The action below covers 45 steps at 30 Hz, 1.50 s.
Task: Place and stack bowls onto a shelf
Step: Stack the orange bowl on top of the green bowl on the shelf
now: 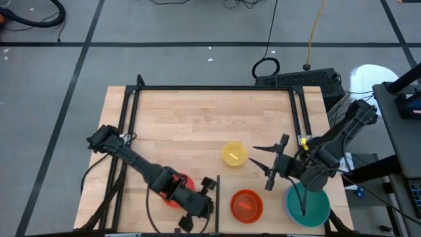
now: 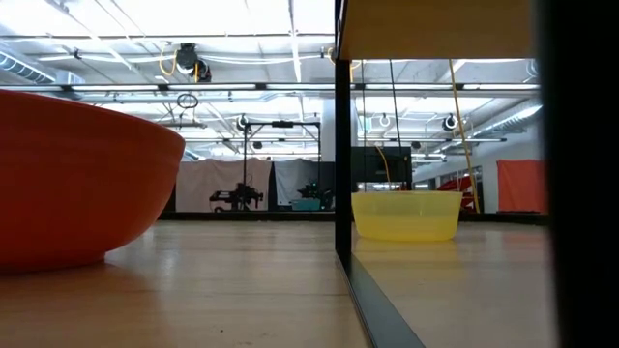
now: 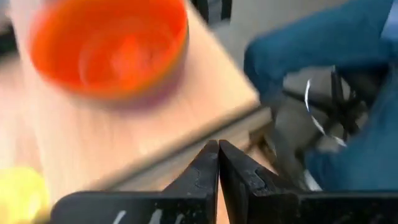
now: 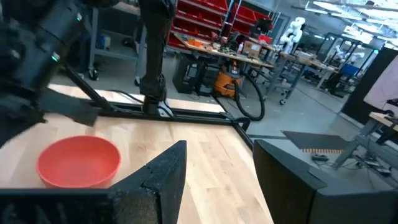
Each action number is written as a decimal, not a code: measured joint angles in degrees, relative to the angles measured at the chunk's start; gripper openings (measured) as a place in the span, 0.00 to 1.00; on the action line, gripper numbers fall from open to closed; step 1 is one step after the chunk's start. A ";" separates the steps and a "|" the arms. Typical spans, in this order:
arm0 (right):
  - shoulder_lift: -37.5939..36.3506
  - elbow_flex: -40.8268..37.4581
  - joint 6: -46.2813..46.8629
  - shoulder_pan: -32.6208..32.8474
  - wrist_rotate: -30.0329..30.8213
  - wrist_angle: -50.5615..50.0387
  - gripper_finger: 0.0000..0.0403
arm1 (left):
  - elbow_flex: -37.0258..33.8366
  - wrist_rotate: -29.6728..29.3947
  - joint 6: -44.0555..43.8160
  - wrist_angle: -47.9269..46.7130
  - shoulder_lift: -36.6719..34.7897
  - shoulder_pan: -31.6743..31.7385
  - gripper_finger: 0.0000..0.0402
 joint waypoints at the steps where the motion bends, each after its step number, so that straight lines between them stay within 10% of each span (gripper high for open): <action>1: -0.02 -0.91 -0.85 0.00 -0.01 1.98 0.44 | -0.03 -0.45 -1.38 -2.65 -0.41 -0.55 0.05; 22: -0.02 -3.89 0.13 0.00 -13.54 10.11 0.44 | -8.38 -10.07 -30.35 -19.38 -5.20 -8.09 0.07; 39: 0.02 -10.42 -6.61 -0.76 -13.50 27.20 0.44 | -26.99 -10.88 -39.19 -11.61 -9.96 -21.09 0.52; 45: 0.02 -10.42 -4.34 -2.51 -20.19 27.17 0.44 | -31.28 -18.29 -37.31 -9.11 -10.02 -22.88 0.54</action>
